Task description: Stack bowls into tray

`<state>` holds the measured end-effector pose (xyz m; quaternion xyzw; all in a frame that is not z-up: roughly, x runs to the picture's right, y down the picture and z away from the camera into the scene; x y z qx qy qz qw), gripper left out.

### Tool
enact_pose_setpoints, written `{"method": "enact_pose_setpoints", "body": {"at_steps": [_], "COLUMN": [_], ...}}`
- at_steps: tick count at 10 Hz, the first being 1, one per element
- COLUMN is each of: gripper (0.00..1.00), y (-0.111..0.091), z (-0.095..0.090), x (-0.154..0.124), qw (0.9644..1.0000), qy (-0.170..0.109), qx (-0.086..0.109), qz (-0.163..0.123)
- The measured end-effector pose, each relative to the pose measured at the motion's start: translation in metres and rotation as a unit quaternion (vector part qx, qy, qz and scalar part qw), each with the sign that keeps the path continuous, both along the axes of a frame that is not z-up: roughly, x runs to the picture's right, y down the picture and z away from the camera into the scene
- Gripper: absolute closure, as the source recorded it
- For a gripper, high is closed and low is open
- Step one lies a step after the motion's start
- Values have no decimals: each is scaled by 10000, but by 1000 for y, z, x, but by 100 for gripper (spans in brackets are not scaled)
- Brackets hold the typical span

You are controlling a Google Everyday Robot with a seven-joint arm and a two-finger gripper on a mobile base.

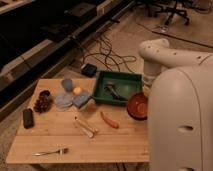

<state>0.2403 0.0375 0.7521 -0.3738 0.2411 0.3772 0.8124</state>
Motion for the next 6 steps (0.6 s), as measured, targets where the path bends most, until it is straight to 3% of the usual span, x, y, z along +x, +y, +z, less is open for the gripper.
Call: {"method": "enact_pose_setpoints", "body": {"at_steps": [6], "gripper": [100], "y": [-24], "z": [8], "x": [2], "qw": [9986], "qy": [-128], "qx": [114], "qz": [504]}}
